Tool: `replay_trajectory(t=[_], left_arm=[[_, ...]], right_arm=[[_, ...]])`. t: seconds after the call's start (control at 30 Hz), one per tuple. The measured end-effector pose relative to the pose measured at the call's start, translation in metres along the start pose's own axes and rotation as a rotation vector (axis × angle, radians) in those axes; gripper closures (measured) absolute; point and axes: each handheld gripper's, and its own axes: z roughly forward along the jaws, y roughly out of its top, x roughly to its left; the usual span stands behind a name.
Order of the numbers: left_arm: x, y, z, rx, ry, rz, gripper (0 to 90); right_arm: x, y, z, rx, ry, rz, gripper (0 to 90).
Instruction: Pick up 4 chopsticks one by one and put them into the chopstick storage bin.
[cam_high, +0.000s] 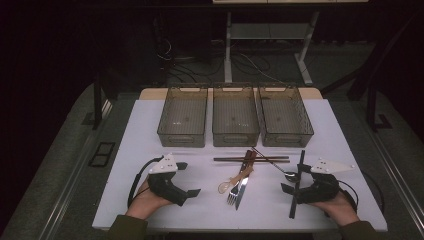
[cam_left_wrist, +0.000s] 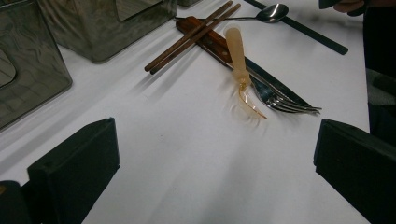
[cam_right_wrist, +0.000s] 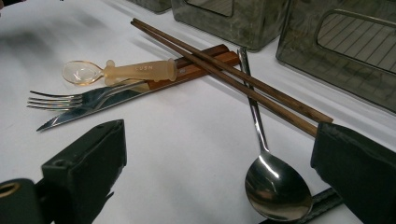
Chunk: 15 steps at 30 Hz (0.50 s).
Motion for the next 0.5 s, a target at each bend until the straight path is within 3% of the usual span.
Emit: replay_trajectory(t=[0.4,0.5], left_arm=[[0.001,0.0,0.0,0.002,0.004,-0.004,0.0],[0.0,0.0,0.0,-0.004,0.004,-0.004,0.0]], right_arm=[[-0.011,0.005,-0.005,0.054,-0.032,0.036,4.0],[-0.016,0.008,-0.008,0.057,-0.048,0.044,14.4]])
